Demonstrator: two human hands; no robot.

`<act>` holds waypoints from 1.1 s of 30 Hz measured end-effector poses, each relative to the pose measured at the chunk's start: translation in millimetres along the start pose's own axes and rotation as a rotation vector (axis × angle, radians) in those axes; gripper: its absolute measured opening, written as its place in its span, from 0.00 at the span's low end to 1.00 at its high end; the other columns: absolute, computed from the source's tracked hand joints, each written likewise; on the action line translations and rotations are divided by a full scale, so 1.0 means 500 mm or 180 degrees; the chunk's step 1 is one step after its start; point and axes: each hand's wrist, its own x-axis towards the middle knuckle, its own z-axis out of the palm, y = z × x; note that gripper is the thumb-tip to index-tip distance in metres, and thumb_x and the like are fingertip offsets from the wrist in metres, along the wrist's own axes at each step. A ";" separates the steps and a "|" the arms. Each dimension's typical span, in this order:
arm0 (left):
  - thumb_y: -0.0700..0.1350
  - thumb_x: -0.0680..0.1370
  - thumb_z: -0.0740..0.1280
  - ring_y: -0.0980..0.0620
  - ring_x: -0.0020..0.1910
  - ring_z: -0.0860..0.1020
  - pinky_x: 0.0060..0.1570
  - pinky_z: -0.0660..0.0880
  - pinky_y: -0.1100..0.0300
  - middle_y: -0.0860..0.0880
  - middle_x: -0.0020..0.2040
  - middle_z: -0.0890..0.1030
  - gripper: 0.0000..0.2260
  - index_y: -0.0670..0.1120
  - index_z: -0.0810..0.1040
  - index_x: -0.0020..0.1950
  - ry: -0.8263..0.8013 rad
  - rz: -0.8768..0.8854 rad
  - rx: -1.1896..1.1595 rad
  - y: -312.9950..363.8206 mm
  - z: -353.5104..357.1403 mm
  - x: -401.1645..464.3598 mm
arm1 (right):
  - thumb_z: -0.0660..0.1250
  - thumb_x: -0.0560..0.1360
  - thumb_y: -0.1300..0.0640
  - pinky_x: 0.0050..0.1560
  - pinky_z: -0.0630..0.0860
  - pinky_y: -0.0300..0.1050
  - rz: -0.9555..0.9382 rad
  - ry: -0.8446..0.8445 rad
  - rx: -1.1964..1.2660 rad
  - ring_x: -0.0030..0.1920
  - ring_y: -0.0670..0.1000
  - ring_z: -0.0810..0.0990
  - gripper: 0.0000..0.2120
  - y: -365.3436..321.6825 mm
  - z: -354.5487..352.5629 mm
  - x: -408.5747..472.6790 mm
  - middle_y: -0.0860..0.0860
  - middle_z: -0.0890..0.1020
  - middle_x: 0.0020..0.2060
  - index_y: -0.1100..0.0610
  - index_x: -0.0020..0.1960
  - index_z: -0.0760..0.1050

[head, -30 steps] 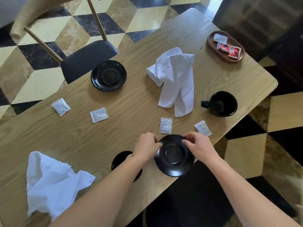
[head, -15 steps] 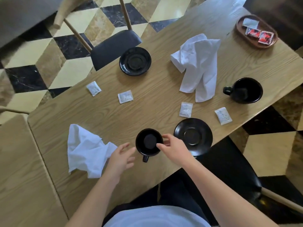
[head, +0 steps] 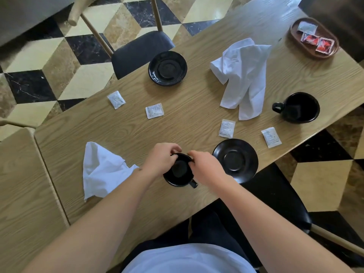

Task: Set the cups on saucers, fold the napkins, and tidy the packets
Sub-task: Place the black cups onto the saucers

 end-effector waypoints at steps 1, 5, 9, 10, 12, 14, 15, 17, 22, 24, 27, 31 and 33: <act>0.45 0.77 0.68 0.51 0.48 0.82 0.50 0.78 0.55 0.54 0.49 0.85 0.10 0.55 0.84 0.55 0.0034 0.0002 0.0184 0.000 -0.002 -0.002 | 0.60 0.79 0.55 0.54 0.79 0.56 -0.0024 0.0021 0.0058 0.56 0.60 0.81 0.15 -0.005 -0.006 0.007 0.55 0.84 0.54 0.53 0.64 0.76; 0.46 0.76 0.69 0.50 0.41 0.82 0.42 0.78 0.56 0.53 0.41 0.83 0.08 0.53 0.84 0.54 0.0039 -0.0228 0.0190 -0.022 0.000 -0.027 | 0.64 0.80 0.49 0.60 0.77 0.50 0.0116 0.0414 0.0710 0.60 0.52 0.80 0.20 0.006 -0.009 -0.007 0.51 0.81 0.59 0.54 0.70 0.74; 0.40 0.75 0.68 0.49 0.34 0.86 0.39 0.84 0.53 0.46 0.37 0.86 0.09 0.48 0.81 0.54 -0.0369 -0.1099 -0.1033 -0.070 0.029 -0.072 | 0.65 0.79 0.47 0.57 0.74 0.43 0.0474 0.0718 0.0876 0.59 0.49 0.78 0.19 0.064 0.027 -0.082 0.49 0.78 0.59 0.54 0.67 0.75; 0.38 0.75 0.68 0.47 0.35 0.87 0.40 0.85 0.52 0.44 0.36 0.86 0.10 0.46 0.80 0.55 -0.0502 -0.1292 -0.1412 -0.079 0.037 -0.084 | 0.65 0.79 0.47 0.57 0.73 0.42 0.0544 0.0652 0.0908 0.59 0.49 0.78 0.20 0.076 0.039 -0.099 0.49 0.78 0.59 0.53 0.68 0.74; 0.38 0.75 0.69 0.45 0.39 0.87 0.42 0.85 0.50 0.42 0.39 0.87 0.13 0.47 0.79 0.58 -0.0668 -0.1491 -0.1987 -0.088 0.052 -0.106 | 0.66 0.79 0.45 0.57 0.73 0.41 0.0666 0.0395 0.1176 0.59 0.47 0.78 0.23 0.089 0.060 -0.122 0.48 0.79 0.58 0.49 0.72 0.72; 0.38 0.75 0.70 0.44 0.45 0.88 0.46 0.84 0.49 0.42 0.45 0.88 0.17 0.50 0.78 0.62 -0.0735 -0.1511 -0.2506 -0.090 0.068 -0.123 | 0.68 0.77 0.44 0.55 0.74 0.40 0.0712 0.0103 0.1669 0.59 0.45 0.79 0.28 0.084 0.072 -0.129 0.47 0.82 0.56 0.42 0.76 0.67; 0.37 0.76 0.70 0.43 0.47 0.87 0.49 0.84 0.48 0.42 0.48 0.88 0.18 0.50 0.78 0.64 -0.0713 -0.1502 -0.2743 -0.089 0.077 -0.130 | 0.69 0.77 0.45 0.56 0.75 0.41 0.0669 0.0015 0.1821 0.60 0.44 0.79 0.31 0.079 0.077 -0.128 0.48 0.83 0.57 0.40 0.77 0.63; 0.34 0.76 0.69 0.43 0.51 0.87 0.52 0.83 0.47 0.42 0.54 0.87 0.21 0.49 0.77 0.67 -0.0521 -0.1545 -0.3064 -0.082 0.096 -0.142 | 0.70 0.77 0.48 0.62 0.77 0.44 0.0538 -0.0004 0.1935 0.61 0.43 0.80 0.34 0.071 0.084 -0.119 0.48 0.83 0.59 0.37 0.79 0.59; 0.32 0.78 0.66 0.45 0.54 0.85 0.51 0.84 0.49 0.45 0.59 0.83 0.19 0.50 0.77 0.63 0.0250 -0.1754 -0.3514 -0.046 0.131 -0.163 | 0.68 0.78 0.54 0.53 0.78 0.36 0.0392 0.0076 0.2197 0.51 0.40 0.84 0.39 0.063 0.087 -0.096 0.44 0.83 0.57 0.28 0.77 0.51; 0.32 0.78 0.65 0.48 0.51 0.86 0.45 0.84 0.54 0.47 0.54 0.85 0.18 0.52 0.78 0.60 0.0471 -0.1756 -0.3591 -0.036 0.137 -0.170 | 0.67 0.78 0.57 0.47 0.81 0.37 0.0283 -0.0012 0.2190 0.47 0.41 0.85 0.40 0.065 0.084 -0.095 0.42 0.83 0.54 0.27 0.77 0.49; 0.32 0.77 0.66 0.50 0.48 0.87 0.40 0.83 0.59 0.49 0.47 0.88 0.19 0.54 0.80 0.60 0.0365 -0.1563 -0.3436 -0.025 0.132 -0.171 | 0.66 0.78 0.58 0.48 0.83 0.43 0.0236 -0.0082 0.1962 0.44 0.47 0.85 0.38 0.075 0.071 -0.100 0.45 0.83 0.48 0.31 0.78 0.53; 0.35 0.76 0.67 0.46 0.49 0.87 0.47 0.84 0.51 0.45 0.50 0.88 0.18 0.55 0.81 0.59 -0.0013 -0.1207 -0.3094 0.006 0.113 -0.156 | 0.67 0.77 0.56 0.50 0.75 0.30 0.0241 0.0246 0.1941 0.50 0.33 0.80 0.27 0.109 0.029 -0.126 0.37 0.79 0.50 0.35 0.71 0.67; 0.35 0.76 0.69 0.47 0.47 0.87 0.45 0.84 0.53 0.45 0.49 0.88 0.17 0.54 0.82 0.59 -0.0101 -0.1066 -0.2954 0.035 0.114 -0.146 | 0.66 0.77 0.59 0.51 0.74 0.27 0.0230 0.0328 0.1996 0.54 0.31 0.78 0.23 0.136 0.005 -0.145 0.35 0.81 0.51 0.37 0.66 0.71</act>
